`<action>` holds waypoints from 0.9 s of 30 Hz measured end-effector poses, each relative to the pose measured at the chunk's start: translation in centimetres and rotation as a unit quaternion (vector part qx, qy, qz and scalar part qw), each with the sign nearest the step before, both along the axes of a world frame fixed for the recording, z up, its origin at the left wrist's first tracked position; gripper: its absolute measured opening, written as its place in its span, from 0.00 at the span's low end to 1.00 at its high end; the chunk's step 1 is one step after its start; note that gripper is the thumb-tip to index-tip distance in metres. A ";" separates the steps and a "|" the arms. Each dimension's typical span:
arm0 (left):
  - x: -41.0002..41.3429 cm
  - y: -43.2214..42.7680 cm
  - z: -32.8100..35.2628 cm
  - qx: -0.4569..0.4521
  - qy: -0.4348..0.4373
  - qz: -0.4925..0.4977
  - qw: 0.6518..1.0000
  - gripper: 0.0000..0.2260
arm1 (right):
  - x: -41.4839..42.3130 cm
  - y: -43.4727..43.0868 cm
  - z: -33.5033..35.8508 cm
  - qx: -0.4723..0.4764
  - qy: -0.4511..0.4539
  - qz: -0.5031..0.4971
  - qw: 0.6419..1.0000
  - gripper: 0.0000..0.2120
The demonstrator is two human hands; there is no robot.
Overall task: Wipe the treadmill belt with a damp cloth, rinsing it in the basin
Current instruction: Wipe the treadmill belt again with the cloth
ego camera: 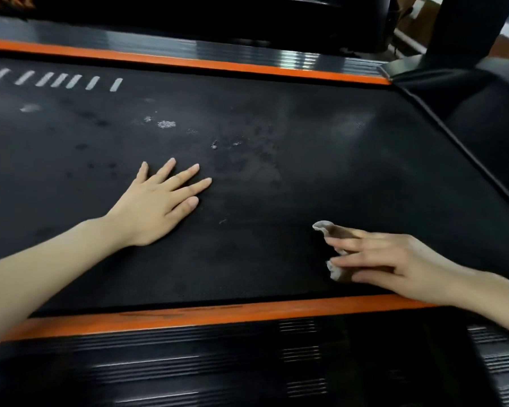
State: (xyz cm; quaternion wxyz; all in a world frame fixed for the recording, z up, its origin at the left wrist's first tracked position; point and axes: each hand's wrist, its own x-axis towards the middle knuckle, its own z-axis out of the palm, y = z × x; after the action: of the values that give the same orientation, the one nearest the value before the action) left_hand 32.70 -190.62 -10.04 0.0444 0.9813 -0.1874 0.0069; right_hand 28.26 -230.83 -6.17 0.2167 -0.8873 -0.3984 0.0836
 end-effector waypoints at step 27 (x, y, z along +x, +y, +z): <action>0.4 0.1 -1.2 -0.015 -0.012 0.035 0.999 0.40 | 8.2 14.6 -1.7 0.019 -0.180 -0.142 0.973 0.10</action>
State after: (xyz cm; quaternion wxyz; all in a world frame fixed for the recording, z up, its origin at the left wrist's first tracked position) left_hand 33.08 -190.50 -11.26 0.0570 0.9862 -0.1536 0.0234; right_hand 36.43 -216.20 -7.82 0.1679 -0.9308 -0.3028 -0.1171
